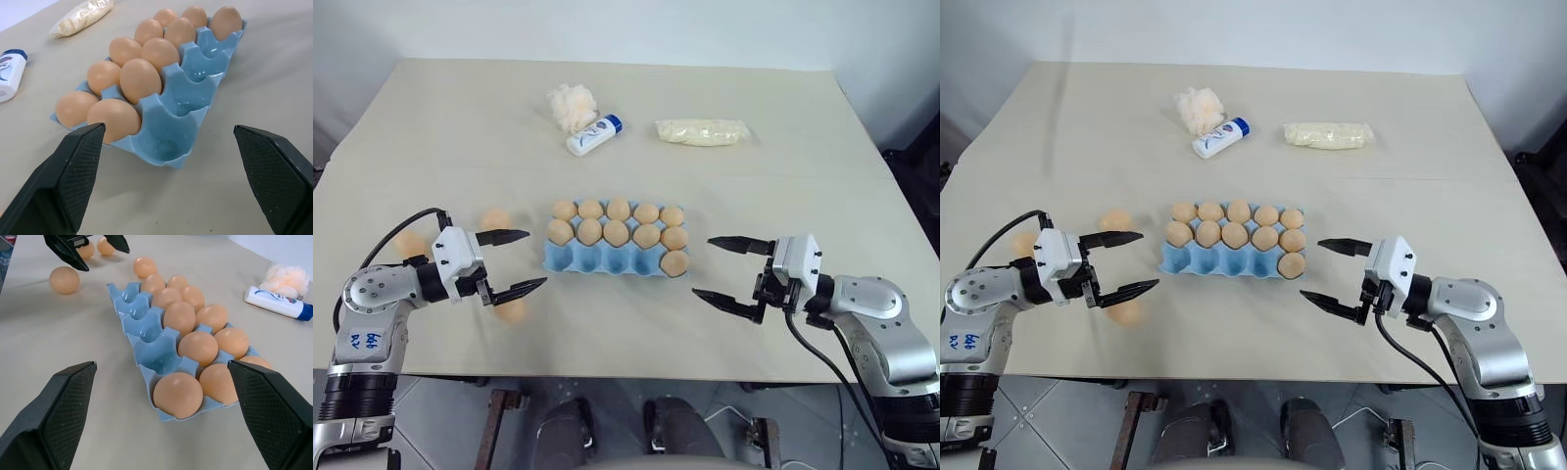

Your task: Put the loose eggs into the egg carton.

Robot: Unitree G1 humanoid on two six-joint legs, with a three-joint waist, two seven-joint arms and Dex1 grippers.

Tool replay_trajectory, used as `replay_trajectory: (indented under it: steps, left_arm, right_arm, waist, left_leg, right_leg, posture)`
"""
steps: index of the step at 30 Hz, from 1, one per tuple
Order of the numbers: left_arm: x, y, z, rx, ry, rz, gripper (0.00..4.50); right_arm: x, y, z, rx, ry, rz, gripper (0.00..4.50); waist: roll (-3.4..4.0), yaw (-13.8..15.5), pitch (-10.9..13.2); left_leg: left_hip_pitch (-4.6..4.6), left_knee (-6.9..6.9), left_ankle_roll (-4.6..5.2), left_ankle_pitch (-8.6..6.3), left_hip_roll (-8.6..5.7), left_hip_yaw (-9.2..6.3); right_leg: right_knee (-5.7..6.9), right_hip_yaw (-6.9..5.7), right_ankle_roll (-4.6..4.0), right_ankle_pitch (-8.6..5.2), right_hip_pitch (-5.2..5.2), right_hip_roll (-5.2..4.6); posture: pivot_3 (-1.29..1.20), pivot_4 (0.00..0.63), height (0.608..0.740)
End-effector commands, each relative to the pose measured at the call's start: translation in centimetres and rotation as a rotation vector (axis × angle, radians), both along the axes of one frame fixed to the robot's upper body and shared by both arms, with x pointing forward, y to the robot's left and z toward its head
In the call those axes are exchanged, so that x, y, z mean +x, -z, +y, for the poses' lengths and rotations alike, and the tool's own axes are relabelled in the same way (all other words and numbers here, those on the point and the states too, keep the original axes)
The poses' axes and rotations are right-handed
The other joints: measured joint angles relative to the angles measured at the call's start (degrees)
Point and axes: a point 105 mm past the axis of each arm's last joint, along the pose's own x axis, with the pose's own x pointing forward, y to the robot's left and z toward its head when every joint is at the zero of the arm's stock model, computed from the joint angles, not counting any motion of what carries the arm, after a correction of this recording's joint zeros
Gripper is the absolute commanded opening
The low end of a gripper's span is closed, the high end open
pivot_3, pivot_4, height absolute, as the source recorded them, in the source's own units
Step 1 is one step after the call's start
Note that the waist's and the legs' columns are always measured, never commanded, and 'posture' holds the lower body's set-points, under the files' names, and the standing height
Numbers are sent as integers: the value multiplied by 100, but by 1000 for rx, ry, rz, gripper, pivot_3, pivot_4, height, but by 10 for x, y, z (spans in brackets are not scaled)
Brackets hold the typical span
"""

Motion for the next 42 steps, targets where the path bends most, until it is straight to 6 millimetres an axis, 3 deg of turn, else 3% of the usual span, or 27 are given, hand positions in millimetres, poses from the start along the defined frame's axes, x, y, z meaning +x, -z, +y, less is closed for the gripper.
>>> replay_trajectory:
  steps: [1, 6, 11, 15, 19, 24, 30, 34, 37, 42]
  left_arm:
    - [-1, -12, 0, -10, 1, -56, 4488]
    - [-2, -20, 10, -98, -47, -49, 4488]
    - [-16, -12, 39, -88, -106, -1, 4488]
    - [-35, 0, 69, -70, -168, 127, 4488]
    - [-60, 8, 115, -2, -267, 236, 4488]
    - [-78, 16, 139, 101, -296, 285, 4488]
    - [-82, 22, 121, 133, -191, 290, 4488]
    - [-65, 16, 86, 95, -98, 208, 4488]
    - [-53, 22, 62, 87, -55, 175, 4488]
    - [-37, 40, 44, 101, -35, 153, 4488]
  right_arm:
    - [0, -6, 2, 17, -10, -22, 4500]
    - [3, -12, 10, 51, -28, -33, 4500]
    - [-2, -18, 22, 65, -127, -39, 4500]
    - [-11, -27, 38, 83, -228, -77, 4500]
    - [-22, -36, 51, 117, -314, -137, 4500]
    - [-28, -22, 53, 79, -375, -87, 4500]
    - [-21, -16, 48, 89, -331, -66, 4500]
    - [-18, -14, 45, 87, -309, -62, 4500]
    - [-18, -15, 46, 88, -299, -65, 4500]
    - [-17, -16, 47, 94, -287, -70, 4500]
  waist:
    - [0, -2, 0]
    - [0, -19, 0]
    - [1, -28, 0]
    - [0, -31, 0]
    - [1, -55, 1]
    - [0, -10, 0]
    - [-5, -27, -3]
    - [-2, -20, -1]
    - [-3, -16, -1]
    - [-4, -35, -2]
  left_leg:
    - [0, 0, 0, 0, 0, 0]
    - [0, 1, 0, 0, 1, 0]
    - [1, -2, -2, 0, 4, 0]
    - [0, -5, -4, -1, 7, -4]
    - [0, -7, -6, -3, 9, -4]
    - [0, -10, -5, -16, 4, -9]
    - [-3, -8, -15, -31, -1, -12]
    - [-2, -9, -3, -23, 0, -12]
    - [-3, -5, 0, -21, 0, -12]
    - [-5, 2, 1, -20, 2, -7]
  right_leg:
    - [0, 0, 0, 0, 0, 0]
    - [4, 1, 0, 0, -1, 1]
    - [8, -1, 0, 0, -5, 2]
    - [6, -5, 0, 0, -7, 3]
    - [6, -6, -1, -1, -7, 2]
    - [-1, -16, -5, -3, -4, -12]
    - [-4, -20, -11, -3, -1, -22]
    - [3, -21, -11, -3, -3, -21]
    - [5, -20, -11, -2, -4, -17]
    - [7, -13, -9, -1, -6, -8]
  posture:
    - [0, 150, 740]
    - [0, 150, 740]
    - [0, 150, 740]
    - [0, 150, 740]
    - [0, 150, 740]
    - [0, 150, 740]
    - [0, 150, 740]
    - [0, 150, 740]
    - [0, 150, 740]
    - [0, 150, 740]
